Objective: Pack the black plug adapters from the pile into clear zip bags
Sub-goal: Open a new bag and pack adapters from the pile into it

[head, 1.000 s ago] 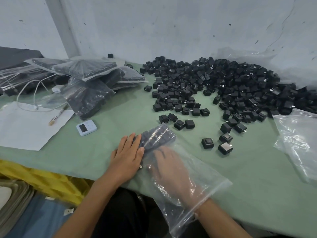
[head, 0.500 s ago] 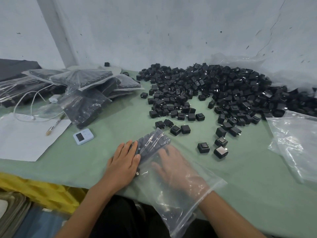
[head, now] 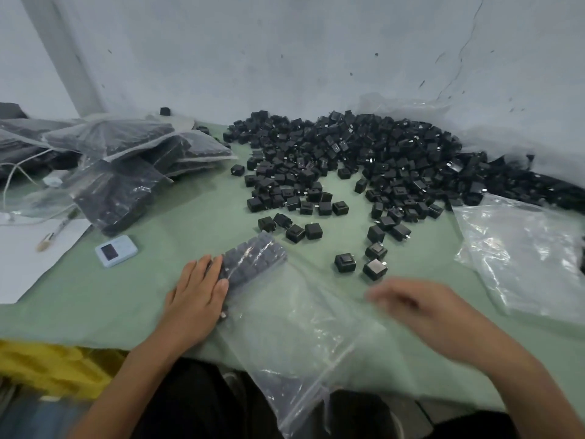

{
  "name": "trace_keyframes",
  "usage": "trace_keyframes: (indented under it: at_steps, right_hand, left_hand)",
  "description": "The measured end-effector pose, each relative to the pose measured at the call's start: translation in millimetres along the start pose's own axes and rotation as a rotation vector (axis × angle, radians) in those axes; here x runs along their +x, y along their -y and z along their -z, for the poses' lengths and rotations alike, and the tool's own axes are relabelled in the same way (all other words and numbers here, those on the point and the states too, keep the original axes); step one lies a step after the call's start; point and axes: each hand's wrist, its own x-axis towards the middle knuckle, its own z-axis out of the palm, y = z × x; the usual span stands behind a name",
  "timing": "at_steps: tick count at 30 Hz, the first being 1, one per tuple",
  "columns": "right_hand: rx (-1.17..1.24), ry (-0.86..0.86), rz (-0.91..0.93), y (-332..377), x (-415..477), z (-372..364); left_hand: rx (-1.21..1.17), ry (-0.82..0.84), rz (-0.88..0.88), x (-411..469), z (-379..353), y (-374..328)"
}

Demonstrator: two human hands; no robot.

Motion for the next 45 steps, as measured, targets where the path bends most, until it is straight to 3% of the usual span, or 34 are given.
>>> trace_keyframes:
  at_steps: [2, 4, 6, 9, 11, 14, 16, 18, 20, 23, 28, 33, 37, 41, 45]
  right_hand:
    - [-0.271, -0.147, -0.114, -19, 42, -1]
    - [-0.461, -0.082, -0.195, -43, 74, -12]
    - [-0.504, -0.008, -0.226, -63, 82, -19]
    - [-0.449, -0.073, -0.265, -71, 66, -17]
    - [-0.257, -0.201, -0.320, -64, 38, -9]
    - [0.470, -0.391, -0.398, -31, -29, -6]
    - [0.889, -0.323, -0.439, -7, -70, -20]
    - [1.122, -0.157, -0.516, 11, -91, -52]
    - [1.246, -0.065, -0.580, 24, -93, -88]
    - [1.430, -0.084, -0.611, 41, -70, -123]
    - [1.581, -0.173, -0.531, 54, -10, -142]
    - [1.806, -0.049, -0.482, 71, 44, -156]
    - [1.531, -0.077, -0.392, 80, 75, -173]
    - [0.528, -0.179, -0.181, 73, 77, -180]
    - [0.465, -0.165, -0.084, 66, 71, -183]
  left_hand:
    - [0.003, 0.003, 0.001, -1, 0, 0]
    - [0.001, 0.009, 0.004, 0, 2, 0]
    - [-0.001, 0.015, 0.001, 0, 2, 0]
    - [-0.007, 0.012, -0.002, 1, 2, -1]
    - [-0.003, 0.001, -0.007, 1, 2, 0]
    - [-0.010, -0.014, -0.017, 3, -1, 2]
    - [-0.009, -0.016, -0.020, 5, -3, 3]
    - [-0.009, -0.015, -0.020, 6, -3, 3]
    - [-0.005, -0.005, -0.019, 6, -2, 3]
    - [0.001, 0.013, -0.014, 4, -1, 2]
    - [0.011, 0.028, -0.012, 3, 2, -1]
    - [-0.005, 0.022, -0.017, 2, 1, 0]
    - [-0.009, 0.028, -0.023, 2, 0, 2]
    - [-0.012, 0.009, -0.032, 2, -1, 2]
    - [-0.023, 0.013, -0.034, 1, -1, 0]
